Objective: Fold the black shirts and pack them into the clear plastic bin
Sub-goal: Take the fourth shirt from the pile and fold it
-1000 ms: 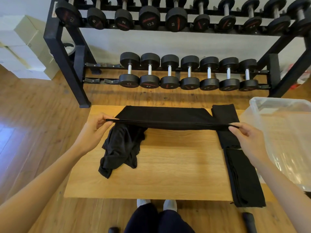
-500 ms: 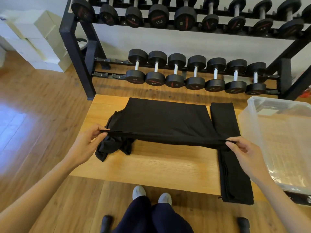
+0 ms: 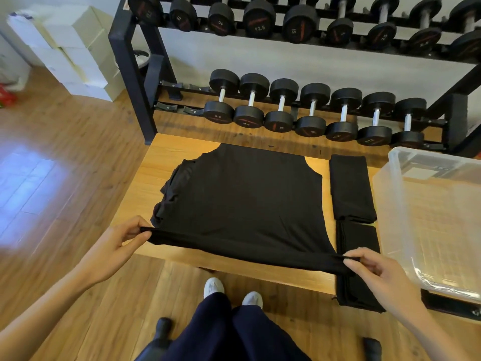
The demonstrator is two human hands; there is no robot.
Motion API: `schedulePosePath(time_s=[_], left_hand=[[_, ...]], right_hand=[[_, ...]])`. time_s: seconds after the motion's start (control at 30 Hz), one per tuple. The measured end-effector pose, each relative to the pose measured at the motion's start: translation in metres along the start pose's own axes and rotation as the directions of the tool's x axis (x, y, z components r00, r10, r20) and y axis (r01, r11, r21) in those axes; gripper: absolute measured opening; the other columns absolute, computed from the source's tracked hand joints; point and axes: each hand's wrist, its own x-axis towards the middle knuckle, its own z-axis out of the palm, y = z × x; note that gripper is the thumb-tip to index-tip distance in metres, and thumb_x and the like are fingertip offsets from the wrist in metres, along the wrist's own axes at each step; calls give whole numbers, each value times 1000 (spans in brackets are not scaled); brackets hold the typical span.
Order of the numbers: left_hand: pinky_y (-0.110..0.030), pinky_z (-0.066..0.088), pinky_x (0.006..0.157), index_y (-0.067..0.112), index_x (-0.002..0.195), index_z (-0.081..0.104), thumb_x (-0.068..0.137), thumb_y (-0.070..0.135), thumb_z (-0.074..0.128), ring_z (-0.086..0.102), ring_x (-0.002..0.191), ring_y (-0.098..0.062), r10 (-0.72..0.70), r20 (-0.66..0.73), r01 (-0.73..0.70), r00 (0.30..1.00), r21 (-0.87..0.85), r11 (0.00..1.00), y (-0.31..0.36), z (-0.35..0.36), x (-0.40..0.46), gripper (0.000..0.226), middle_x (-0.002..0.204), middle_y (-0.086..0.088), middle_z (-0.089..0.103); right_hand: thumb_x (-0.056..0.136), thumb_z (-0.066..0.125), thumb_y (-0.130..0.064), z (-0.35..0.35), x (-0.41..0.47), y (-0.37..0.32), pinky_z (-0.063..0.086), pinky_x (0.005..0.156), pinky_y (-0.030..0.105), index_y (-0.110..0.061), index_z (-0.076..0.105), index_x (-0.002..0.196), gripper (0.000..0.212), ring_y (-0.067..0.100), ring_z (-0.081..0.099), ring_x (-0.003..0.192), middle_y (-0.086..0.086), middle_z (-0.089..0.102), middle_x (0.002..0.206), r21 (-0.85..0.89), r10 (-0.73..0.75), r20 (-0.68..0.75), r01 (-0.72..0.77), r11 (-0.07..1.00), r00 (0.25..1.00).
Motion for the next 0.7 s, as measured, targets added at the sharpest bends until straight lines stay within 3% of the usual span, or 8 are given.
schedulePosePath(time_s=[0.07, 0.17, 0.23, 0.33, 0.47, 0.53, 0.6, 0.7], left_hand=[[-19, 49, 79, 28, 93, 62, 93, 35, 59, 69, 84, -7, -15, 27, 16, 1000, -21, 1000, 0, 1, -8, 7, 86, 4, 74], [-24, 51, 79, 29, 91, 64, 80, 55, 51, 70, 83, -10, -18, 51, 21, 999, -53, 998, 1, 1, -18, 32, 84, 2, 74], [-23, 51, 77, 29, 90, 64, 80, 56, 51, 70, 82, -11, -10, 54, 13, 998, -57, 998, 3, 2, -18, 32, 84, 2, 74], [-20, 49, 76, 28, 92, 62, 85, 48, 53, 68, 81, -8, -2, 15, 3, 1000, -52, 999, 5, 2, -8, 23, 84, 4, 73], [-20, 47, 78, 31, 91, 62, 95, 34, 58, 67, 84, -9, -6, -14, 6, 1000, -58, 998, 8, 2, 19, 7, 85, 4, 72], [-18, 48, 79, 33, 88, 62, 91, 44, 58, 68, 85, -10, -4, -7, 4, 1000, -87, 996, 15, 0, 35, 12, 84, 3, 73], [-27, 50, 83, 31, 88, 62, 85, 50, 53, 69, 85, -14, 5, -3, -5, 1000, -119, 993, 20, -4, 54, 21, 83, 2, 73], [-37, 50, 86, 29, 88, 62, 96, 34, 58, 68, 86, -15, 4, 3, -4, 1000, -120, 993, 21, -9, 87, 10, 85, 1, 72]], right_hand=[[87, 66, -17, 0, -6, 4, 43, 74, 12, -52, 65, 90, 35, -6, 61, 90, -24, 68, 85, -17, 22, 36, -22, 1000, 999], [88, 66, -17, -1, -13, 9, 43, 74, 14, -56, 63, 92, 39, -1, 61, 90, -25, 67, 85, -39, 63, 67, -60, 997, 996], [88, 66, -20, -3, -13, 10, 42, 73, 14, -57, 61, 93, 38, -4, 60, 89, -26, 66, 85, -30, 59, 72, -57, 998, 996], [88, 66, -34, -8, -3, 3, 43, 75, 16, -55, 63, 91, 21, -7, 59, 90, -25, 67, 87, -15, 35, 65, -34, 999, 997], [89, 64, -17, -15, 21, -4, 43, 74, 13, -45, 68, 91, 29, -6, 60, 90, -26, 67, 87, -21, -2, 25, 2, 1000, 1000], [89, 64, -15, -19, 35, -7, 41, 75, 15, -40, 70, 86, 26, -7, 60, 88, -29, 66, 86, -26, 3, 4, -3, 1000, 1000], [90, 64, -14, -22, 52, -8, 42, 74, 14, -34, 66, 91, 20, -8, 60, 87, -29, 66, 85, -28, 2, -18, -2, 1000, 1000], [90, 63, -16, -26, 76, -10, 45, 71, 7, -31, 66, 93, 16, -5, 61, 85, -22, 68, 83, -21, 4, -39, -5, 1000, 999]])
